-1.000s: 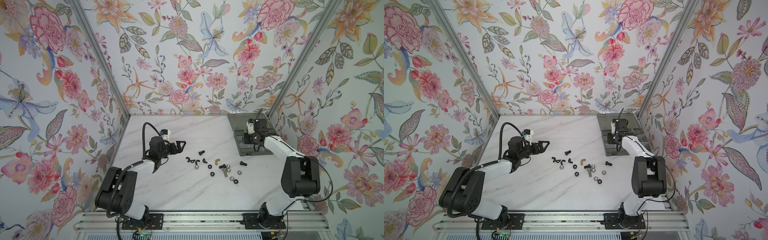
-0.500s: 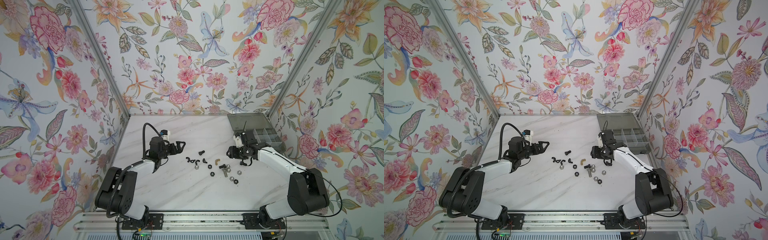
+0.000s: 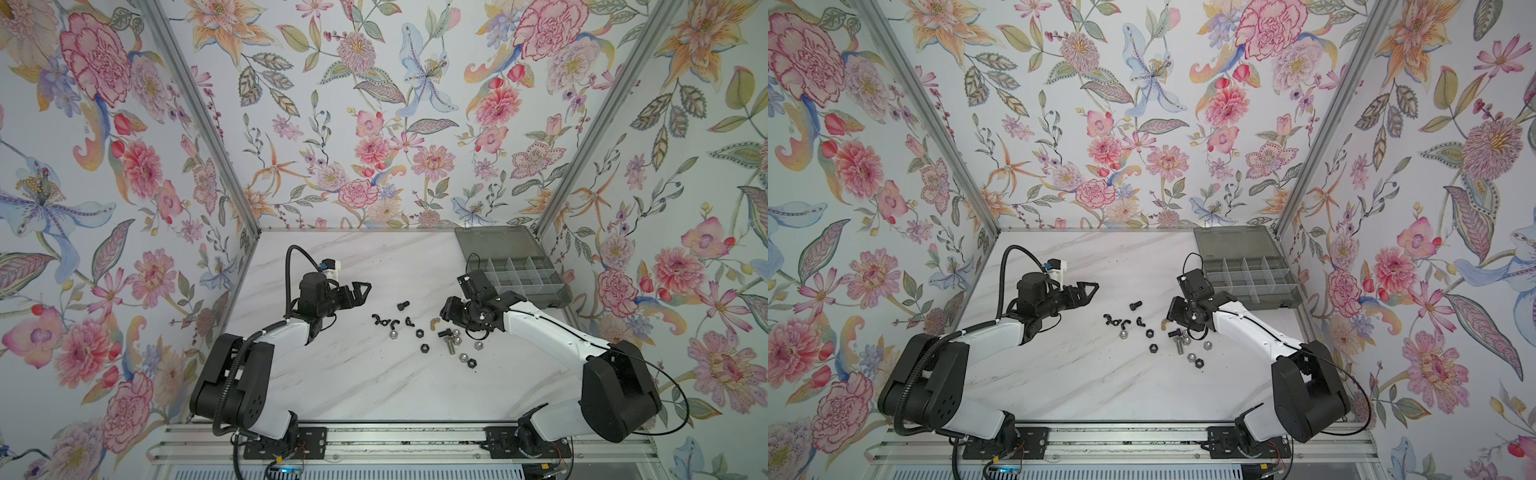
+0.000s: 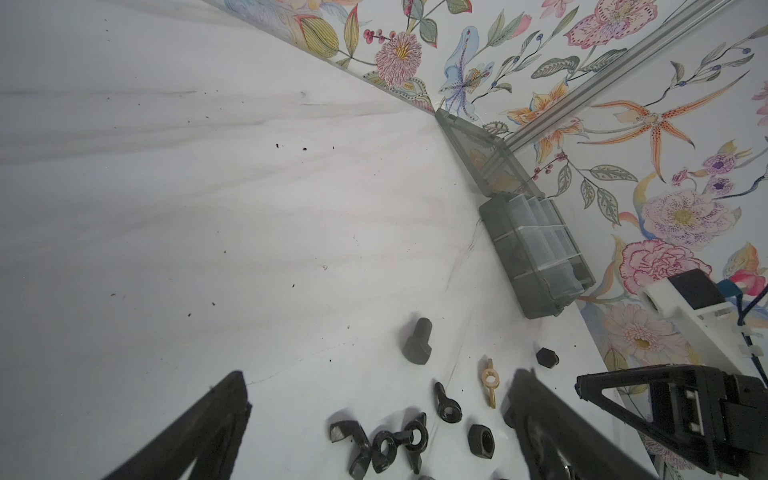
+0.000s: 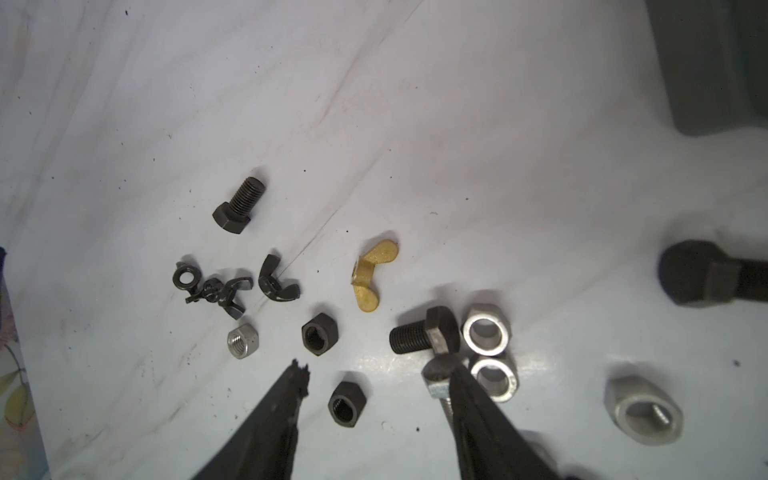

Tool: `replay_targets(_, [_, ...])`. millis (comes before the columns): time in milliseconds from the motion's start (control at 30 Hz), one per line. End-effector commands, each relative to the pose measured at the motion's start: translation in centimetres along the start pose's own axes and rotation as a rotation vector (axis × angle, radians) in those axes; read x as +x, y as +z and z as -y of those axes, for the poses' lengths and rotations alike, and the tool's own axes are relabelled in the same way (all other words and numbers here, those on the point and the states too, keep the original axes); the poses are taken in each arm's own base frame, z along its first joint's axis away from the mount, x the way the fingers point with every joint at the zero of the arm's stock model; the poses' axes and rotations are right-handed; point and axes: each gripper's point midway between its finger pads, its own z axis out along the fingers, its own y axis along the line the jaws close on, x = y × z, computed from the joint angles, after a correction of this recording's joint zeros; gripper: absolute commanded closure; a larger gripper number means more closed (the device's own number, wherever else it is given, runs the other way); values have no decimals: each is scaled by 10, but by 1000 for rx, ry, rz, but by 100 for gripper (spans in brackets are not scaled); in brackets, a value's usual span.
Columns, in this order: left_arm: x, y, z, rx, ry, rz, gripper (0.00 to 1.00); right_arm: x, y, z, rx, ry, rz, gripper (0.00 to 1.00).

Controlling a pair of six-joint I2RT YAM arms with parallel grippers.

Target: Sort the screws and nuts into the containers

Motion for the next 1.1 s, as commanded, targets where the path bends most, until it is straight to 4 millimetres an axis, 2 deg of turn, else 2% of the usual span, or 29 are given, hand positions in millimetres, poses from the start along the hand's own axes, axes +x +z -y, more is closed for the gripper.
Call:
replay_targets(0, [-3,4,7,18,18,-5,1,-11,4,-1,46,162,52,42])
replay_targets(300, [-4,3,9,25,19,-2,1,-8,29,-16,73,205,9,42])
replay_targets(700, [-4,3,10,30,18,-4,0,0,63,-24,108,229,-61,44])
replay_targets(1067, [-2,3,9,31,18,-8,1,8,79,-24,129,240,-100,46])
